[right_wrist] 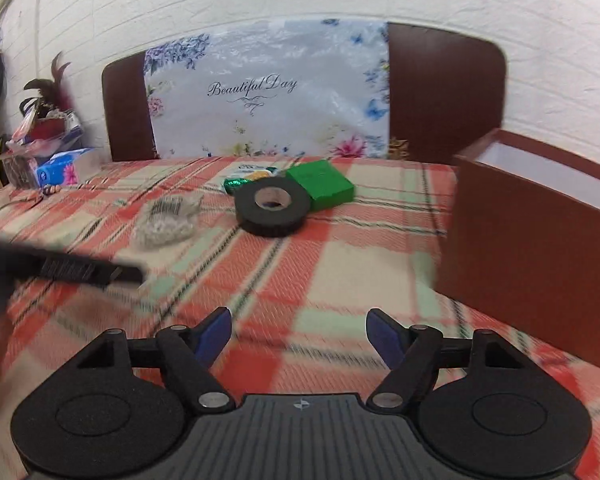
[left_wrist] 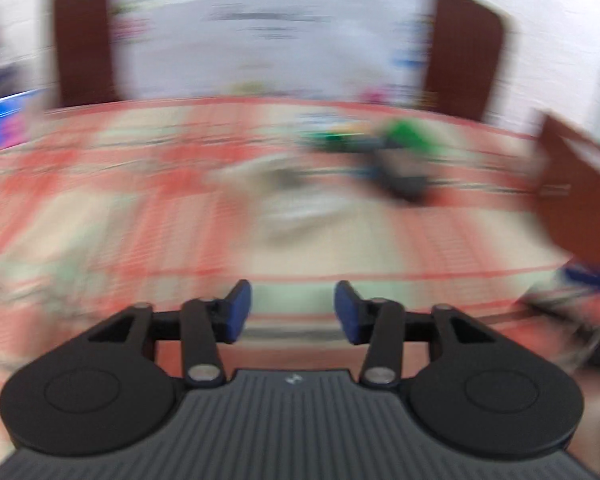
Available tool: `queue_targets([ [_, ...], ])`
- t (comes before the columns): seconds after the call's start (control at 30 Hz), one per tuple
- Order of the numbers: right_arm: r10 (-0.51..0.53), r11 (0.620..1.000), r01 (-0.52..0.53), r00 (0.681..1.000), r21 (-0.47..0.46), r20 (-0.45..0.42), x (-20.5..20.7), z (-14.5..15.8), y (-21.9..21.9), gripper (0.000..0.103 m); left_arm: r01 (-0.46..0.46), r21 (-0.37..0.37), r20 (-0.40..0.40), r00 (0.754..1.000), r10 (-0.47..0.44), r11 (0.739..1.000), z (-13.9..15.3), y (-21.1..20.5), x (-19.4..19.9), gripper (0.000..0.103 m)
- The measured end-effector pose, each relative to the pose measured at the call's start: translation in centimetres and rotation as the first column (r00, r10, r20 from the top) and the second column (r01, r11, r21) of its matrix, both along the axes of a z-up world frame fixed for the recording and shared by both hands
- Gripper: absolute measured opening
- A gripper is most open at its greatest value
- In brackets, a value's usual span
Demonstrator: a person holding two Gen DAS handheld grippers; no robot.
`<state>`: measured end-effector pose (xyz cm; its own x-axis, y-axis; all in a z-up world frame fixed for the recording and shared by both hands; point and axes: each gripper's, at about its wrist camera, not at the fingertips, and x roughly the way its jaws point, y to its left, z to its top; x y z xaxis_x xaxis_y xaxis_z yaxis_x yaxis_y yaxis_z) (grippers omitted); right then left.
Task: Organize objects
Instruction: 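Move the left gripper to the black tape roll and grasp it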
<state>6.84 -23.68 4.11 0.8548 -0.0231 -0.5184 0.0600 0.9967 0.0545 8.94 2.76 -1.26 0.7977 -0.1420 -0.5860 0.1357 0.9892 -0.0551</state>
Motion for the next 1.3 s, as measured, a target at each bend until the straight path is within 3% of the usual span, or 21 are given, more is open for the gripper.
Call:
queue_targets([
  [0.03, -0.012, 1.0, 0.012, 1.0, 0.012, 0.002, 1.7, -0.6, -0.1, 0.074, -0.002, -0.043, 0.051, 0.999, 0.004, 0.999, -0.4, 1.6, -0.6, 0.051],
  [0.07, -0.025, 1.0, 0.025, 1.0, 0.018, 0.007, 3.5, -0.8, 0.3, 0.079, 0.001, -0.135, 0.047, 0.999, 0.005, 0.991, -0.3, 3.0, -0.5, 0.051],
  [0.1, -0.032, 0.999, 0.032, 0.999, 0.02, 0.007, 5.7, -0.7, 0.6, 0.081, -0.007, -0.174, 0.039, 0.999, 0.014, 0.985, -0.2, 3.5, -0.2, 0.051],
  [0.17, -0.03, 1.0, 0.03, 1.0, 0.004, -0.008, 9.1, -1.2, 1.5, 0.089, -0.011, -0.158, 0.052, 0.998, 0.019, 0.987, -0.3, 3.0, -0.1, 0.053],
  [0.23, -0.029, 0.999, 0.028, 0.999, -0.026, -0.035, 11.8, -1.7, 1.8, 0.09, 0.005, -0.126, 0.064, 0.998, 0.003, 0.992, -0.2, 2.2, -0.3, 0.058],
  [0.33, -0.058, 0.997, 0.053, 0.994, -0.047, -0.095, 14.8, -2.3, 1.6, 0.079, 0.012, -0.159, 0.062, 0.998, -0.002, 0.987, -0.4, 3.0, -0.6, 0.061],
  [0.4, -0.072, 0.997, 0.069, 0.994, -0.038, -0.084, 14.7, -2.0, 1.4, 0.075, 0.011, -0.179, 0.062, 0.998, 0.0, 0.984, -0.8, 3.5, -0.8, 0.061],
  [0.53, -0.061, 0.998, 0.059, 0.994, -0.028, -0.093, 11.2, -2.2, 1.4, 0.075, 0.013, -0.188, 0.061, 0.998, -0.002, 0.982, -1.0, 3.6, -0.8, 0.062],
  [0.7, -0.024, 0.999, 0.022, 0.995, -0.028, -0.095, 1.5, -2.8, 1.7, 0.076, 0.017, -0.161, 0.06, 0.998, -0.007, 0.987, -0.8, 3.1, -0.7, 0.063],
  [0.8, -0.035, 0.996, 0.029, 0.996, -0.081, -0.081, -4.0, -3.1, 1.8, 0.078, 0.03, -0.109, 0.057, 0.998, -0.024, 0.994, -0.7, 2.2, -0.8, 0.068],
  [0.83, -0.043, 0.994, 0.036, 0.996, -0.099, -0.075, -5.1, -3.0, 1.9, 0.085, 0.038, -0.082, 0.052, 0.998, -0.034, 0.996, -0.6, 1.8, -0.8, 0.072],
  [0.87, -0.054, 0.993, 0.045, 0.996, -0.112, -0.078, -5.6, -3.0, 2.1, 0.09, 0.043, -0.046, 0.044, 0.998, -0.041, 0.998, -0.5, 1.2, -0.8, 0.073],
  [0.93, -0.057, 0.993, 0.047, 0.995, -0.112, -0.085, -5.9, -2.9, 2.1, 0.088, 0.052, 0.011, 0.02, 0.998, -0.053, 0.999, -0.1, 0.0, -1.1, 0.071],
  [1.03, -0.06, 0.994, 0.052, 0.994, -0.096, -0.087, -6.2, -2.9, 1.8, 0.087, 0.129, -0.108, -0.04, 0.99, -0.134, 0.986, 1.4, -1.0, -2.1, 0.069],
  [1.13, -0.066, 0.994, 0.059, 0.995, -0.094, -0.075, -6.3, -3.1, 1.9, 0.086, 0.213, -0.223, -0.082, 0.968, -0.237, 0.951, 3.0, -2.9, -2.7, 0.067],
  [1.17, -0.067, 0.994, 0.06, 0.995, -0.096, -0.073, -6.3, -3.1, 1.9, 0.085, 0.247, -0.256, -0.1, 0.955, -0.279, 0.935, 3.4, -3.8, -2.7, 0.061],
  [1.3, -0.068, 0.993, 0.061, 0.995, -0.096, -0.07, -6.4, -3.1, 1.8, 0.085, 0.362, -0.255, -0.151, 0.901, -0.406, 0.897, 4.4, -8.2, -2.6, 0.049],
])
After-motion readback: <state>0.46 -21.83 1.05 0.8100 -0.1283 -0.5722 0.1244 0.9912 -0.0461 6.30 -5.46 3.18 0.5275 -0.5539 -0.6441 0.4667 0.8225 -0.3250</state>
